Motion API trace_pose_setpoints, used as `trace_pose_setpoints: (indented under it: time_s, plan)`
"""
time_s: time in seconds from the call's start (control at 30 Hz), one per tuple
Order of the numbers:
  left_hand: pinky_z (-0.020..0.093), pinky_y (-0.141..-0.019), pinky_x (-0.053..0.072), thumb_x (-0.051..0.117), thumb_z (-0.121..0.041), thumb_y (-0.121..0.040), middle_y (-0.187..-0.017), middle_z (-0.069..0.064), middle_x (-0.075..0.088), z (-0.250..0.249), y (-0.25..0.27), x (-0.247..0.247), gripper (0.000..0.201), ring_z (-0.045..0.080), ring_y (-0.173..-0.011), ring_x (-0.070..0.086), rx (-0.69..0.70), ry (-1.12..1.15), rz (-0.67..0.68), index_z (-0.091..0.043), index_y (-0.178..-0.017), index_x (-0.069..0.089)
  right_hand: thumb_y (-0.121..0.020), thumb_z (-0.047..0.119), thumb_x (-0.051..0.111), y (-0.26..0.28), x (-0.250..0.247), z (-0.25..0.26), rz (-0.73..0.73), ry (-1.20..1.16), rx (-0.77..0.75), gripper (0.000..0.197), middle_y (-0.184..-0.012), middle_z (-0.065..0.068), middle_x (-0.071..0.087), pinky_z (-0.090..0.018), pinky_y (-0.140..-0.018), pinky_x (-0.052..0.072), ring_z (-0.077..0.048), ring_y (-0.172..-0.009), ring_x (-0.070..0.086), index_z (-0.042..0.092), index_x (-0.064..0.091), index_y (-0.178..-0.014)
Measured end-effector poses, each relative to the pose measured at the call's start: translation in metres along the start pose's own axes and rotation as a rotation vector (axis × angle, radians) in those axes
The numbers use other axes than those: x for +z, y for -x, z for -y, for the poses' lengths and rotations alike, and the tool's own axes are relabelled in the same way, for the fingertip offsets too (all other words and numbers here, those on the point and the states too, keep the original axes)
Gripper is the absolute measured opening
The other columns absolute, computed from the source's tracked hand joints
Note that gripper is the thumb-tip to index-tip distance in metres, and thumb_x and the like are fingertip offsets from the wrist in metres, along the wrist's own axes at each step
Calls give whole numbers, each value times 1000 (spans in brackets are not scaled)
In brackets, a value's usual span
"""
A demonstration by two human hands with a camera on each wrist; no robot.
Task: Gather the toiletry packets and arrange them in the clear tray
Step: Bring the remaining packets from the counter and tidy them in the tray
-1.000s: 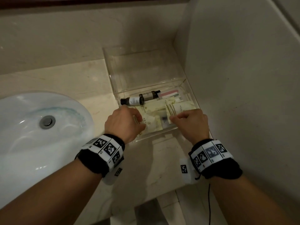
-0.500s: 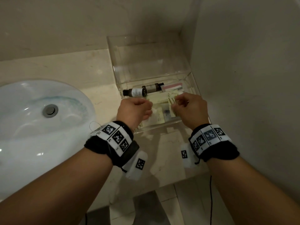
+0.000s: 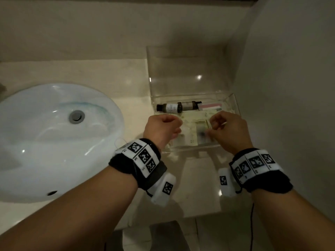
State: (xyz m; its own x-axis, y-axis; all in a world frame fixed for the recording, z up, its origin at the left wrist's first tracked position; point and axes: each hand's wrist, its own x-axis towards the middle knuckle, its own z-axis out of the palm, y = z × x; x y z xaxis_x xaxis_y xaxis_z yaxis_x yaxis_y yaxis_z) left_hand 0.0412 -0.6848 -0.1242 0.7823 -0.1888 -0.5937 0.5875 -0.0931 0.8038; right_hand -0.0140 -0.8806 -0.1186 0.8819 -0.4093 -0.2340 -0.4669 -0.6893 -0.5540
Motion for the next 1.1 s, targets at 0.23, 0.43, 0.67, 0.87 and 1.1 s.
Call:
trace_pose_setpoints:
  time_s: [0.23, 0.43, 0.67, 0.87, 1.1]
  plan:
    - [30, -64, 58, 69, -9, -87, -73, 6, 67, -33, 12, -78, 5, 18, -61, 64, 70, 118, -117, -10, -83, 71, -73, 29, 84, 3, 21, 125, 53, -58, -209, 23, -75, 6, 68, -20, -63, 50, -7, -67, 64, 21, 71, -89]
    - [27, -62, 56, 68, -11, -88, -75, 5, 67, -41, 32, -216, 8, 15, -58, 62, 86, 197, -324, -6, -92, 72, -79, 38, 79, 17, 101, 263, 262, -14, -440, 22, -77, 11, 65, -21, -63, 51, -3, -69, 63, 25, 68, -92]
    - [25, -54, 54, 66, -11, -88, -72, 5, 66, -19, 62, -395, 7, 14, -56, 61, 48, 248, -661, -11, -83, 72, -80, 39, 77, 59, 229, 398, 496, 39, -623, 19, -75, 11, 67, -23, -64, 50, -5, -70, 63, 24, 70, -87]
    - [25, -54, 52, 67, -12, -84, -72, 5, 70, -4, 70, -520, 8, 17, -55, 61, 35, 290, -911, -13, -81, 75, -83, 38, 75, 91, 329, 487, 638, 84, -629, 27, -84, 3, 68, -24, -75, 49, -14, -83, 65, 17, 71, -99]
    - [21, -47, 51, 69, -10, -84, -76, 8, 71, -7, 41, -609, 5, 17, -53, 66, -90, 379, -951, -13, -84, 72, -83, 39, 70, 77, 427, 554, 504, 192, -523, 48, -115, -12, 66, -33, -85, 47, -30, -109, 61, 5, 61, -115]
